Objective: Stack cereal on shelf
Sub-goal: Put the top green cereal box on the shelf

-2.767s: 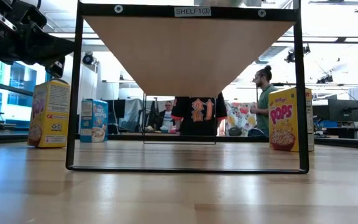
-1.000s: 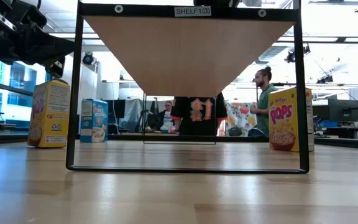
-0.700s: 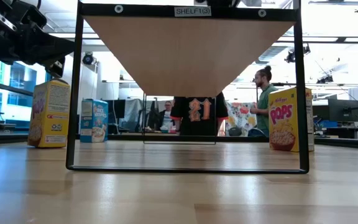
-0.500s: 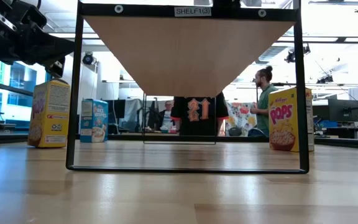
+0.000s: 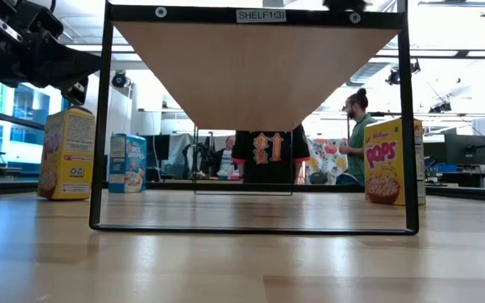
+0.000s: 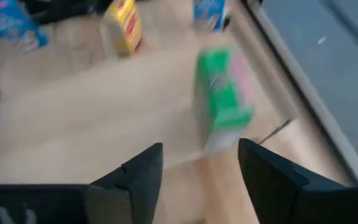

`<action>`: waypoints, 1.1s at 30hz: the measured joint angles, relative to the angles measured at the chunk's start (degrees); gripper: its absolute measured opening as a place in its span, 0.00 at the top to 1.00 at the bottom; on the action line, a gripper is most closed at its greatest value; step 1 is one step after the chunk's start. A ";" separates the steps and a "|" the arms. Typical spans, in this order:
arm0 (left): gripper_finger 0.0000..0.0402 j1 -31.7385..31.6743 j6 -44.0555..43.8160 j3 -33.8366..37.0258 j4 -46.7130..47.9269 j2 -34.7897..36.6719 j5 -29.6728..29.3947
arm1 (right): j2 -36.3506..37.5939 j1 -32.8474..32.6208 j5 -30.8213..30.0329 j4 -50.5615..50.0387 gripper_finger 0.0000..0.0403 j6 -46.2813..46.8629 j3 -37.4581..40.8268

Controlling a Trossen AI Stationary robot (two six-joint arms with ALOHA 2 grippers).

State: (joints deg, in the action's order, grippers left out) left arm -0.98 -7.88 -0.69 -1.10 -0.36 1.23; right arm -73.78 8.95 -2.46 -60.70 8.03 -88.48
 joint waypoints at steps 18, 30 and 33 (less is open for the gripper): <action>1.00 -0.01 0.02 0.00 -0.02 0.00 -0.02 | 9.32 0.18 3.81 52.86 0.99 19.53 42.15; 1.00 0.00 0.02 -0.01 0.00 -0.01 0.00 | 7.52 5.89 2.64 52.77 1.00 13.96 42.15; 1.00 0.00 0.00 -0.02 -0.02 0.00 0.00 | 7.52 6.85 2.65 52.44 1.00 12.62 42.15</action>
State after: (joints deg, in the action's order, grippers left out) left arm -0.98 -7.88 -0.71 -1.13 -0.36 1.23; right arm -66.26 15.80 0.19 -8.26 20.66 -46.33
